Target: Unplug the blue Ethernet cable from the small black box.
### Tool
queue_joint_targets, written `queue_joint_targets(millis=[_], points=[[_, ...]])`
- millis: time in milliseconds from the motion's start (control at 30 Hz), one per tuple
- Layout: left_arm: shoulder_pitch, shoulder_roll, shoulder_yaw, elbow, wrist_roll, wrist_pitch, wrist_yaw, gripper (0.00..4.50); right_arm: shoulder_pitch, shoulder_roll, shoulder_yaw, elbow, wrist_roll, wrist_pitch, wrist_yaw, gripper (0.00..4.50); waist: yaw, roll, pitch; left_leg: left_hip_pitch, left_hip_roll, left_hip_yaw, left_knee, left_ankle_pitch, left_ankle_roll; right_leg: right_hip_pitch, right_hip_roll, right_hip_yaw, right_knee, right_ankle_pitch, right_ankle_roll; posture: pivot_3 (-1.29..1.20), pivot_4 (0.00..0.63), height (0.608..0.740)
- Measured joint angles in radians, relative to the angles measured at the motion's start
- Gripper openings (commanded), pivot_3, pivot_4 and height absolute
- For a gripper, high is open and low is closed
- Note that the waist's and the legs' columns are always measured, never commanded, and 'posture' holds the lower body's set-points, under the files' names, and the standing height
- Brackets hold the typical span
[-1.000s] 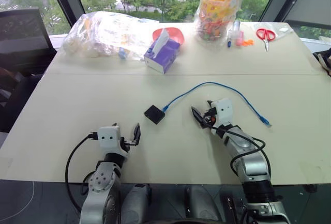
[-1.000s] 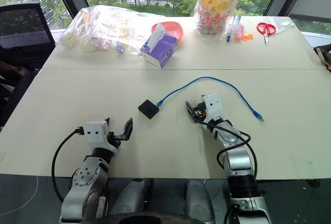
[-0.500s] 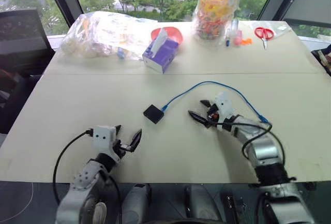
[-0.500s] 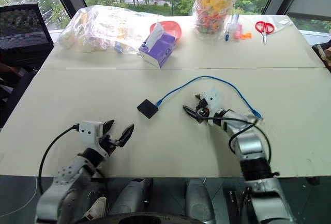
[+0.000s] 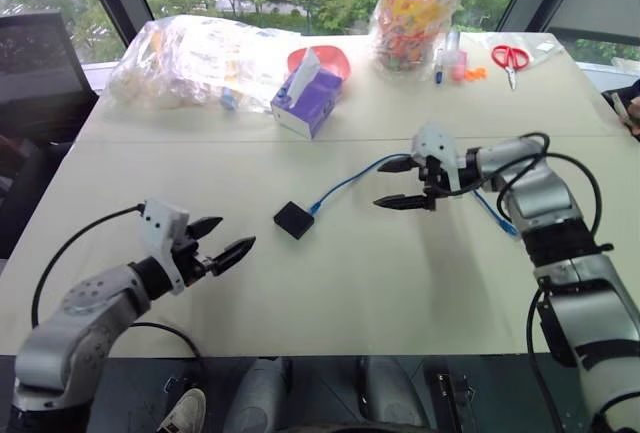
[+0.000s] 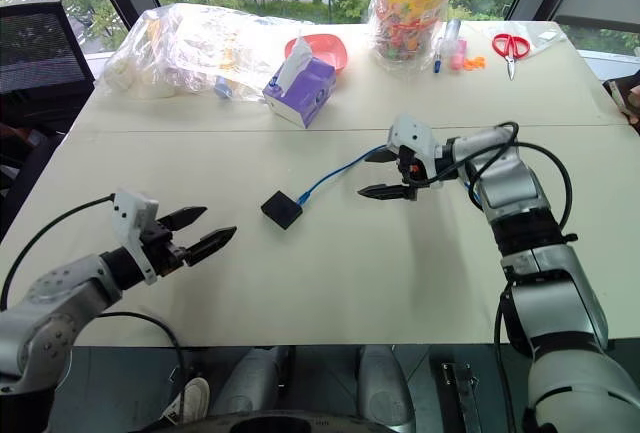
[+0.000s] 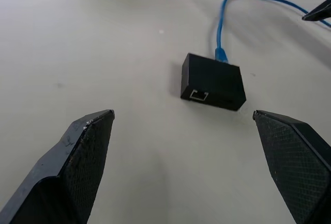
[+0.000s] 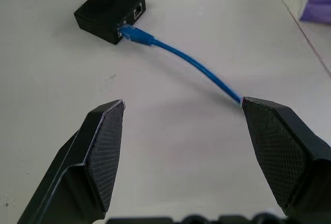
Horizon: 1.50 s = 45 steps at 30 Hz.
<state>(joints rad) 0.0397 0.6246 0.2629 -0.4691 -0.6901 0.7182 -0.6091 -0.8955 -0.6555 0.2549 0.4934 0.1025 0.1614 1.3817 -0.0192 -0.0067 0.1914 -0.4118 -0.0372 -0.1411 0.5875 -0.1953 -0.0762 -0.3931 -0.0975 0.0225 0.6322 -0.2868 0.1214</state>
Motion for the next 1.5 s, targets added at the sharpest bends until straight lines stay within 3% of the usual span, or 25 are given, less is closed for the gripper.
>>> queue_joint_targets(millis=[100,367,733,1167,1500], points=[[-0.027,0.013,-0.002,0.018,0.001,0.000,-0.017,4.48,-0.074,0.017,0.054,0.056,-0.064,-0.081,0.033,3.72,-0.001,0.000,0.000,0.000,0.000,0.000,-0.001,0.000,0.000,0.000,0.000,0.000,0.000,0.000,0.000,0.00,0.150,0.740],[-0.045,0.041,-0.014,0.040,0.025,-0.003,-0.039,4.48,-0.255,0.185,0.208,0.258,-0.226,-0.343,0.077,3.72,-0.021,0.000,0.000,0.000,0.000,0.000,-0.007,0.003,-0.004,-0.004,0.000,0.000,0.001,0.003,0.005,0.00,0.150,0.740],[0.020,0.020,0.002,-0.002,0.021,-0.003,-0.004,4.48,-0.411,0.346,0.363,0.543,-0.478,-0.632,-0.025,3.72,-0.026,0.000,0.000,0.000,0.000,0.000,-0.009,0.005,-0.008,-0.010,0.000,0.002,0.011,0.003,0.004,0.00,0.150,0.740],[0.091,-0.020,0.037,-0.066,0.002,-0.004,0.052,4.48,-0.499,0.520,0.385,0.701,-0.566,-0.694,-0.029,3.72,-0.029,0.000,0.000,0.003,0.001,-0.001,-0.009,0.008,-0.012,-0.012,0.002,0.003,0.019,0.003,0.003,0.00,0.150,0.740],[0.127,-0.053,0.039,-0.105,0.002,-0.012,0.089,4.48,-0.567,0.562,0.446,0.785,-0.709,-0.727,-0.199,3.72,-0.030,-0.001,0.000,0.004,0.001,-0.001,-0.009,0.009,-0.014,-0.012,0.002,0.003,0.021,0.003,0.002,0.00,0.150,0.740]])
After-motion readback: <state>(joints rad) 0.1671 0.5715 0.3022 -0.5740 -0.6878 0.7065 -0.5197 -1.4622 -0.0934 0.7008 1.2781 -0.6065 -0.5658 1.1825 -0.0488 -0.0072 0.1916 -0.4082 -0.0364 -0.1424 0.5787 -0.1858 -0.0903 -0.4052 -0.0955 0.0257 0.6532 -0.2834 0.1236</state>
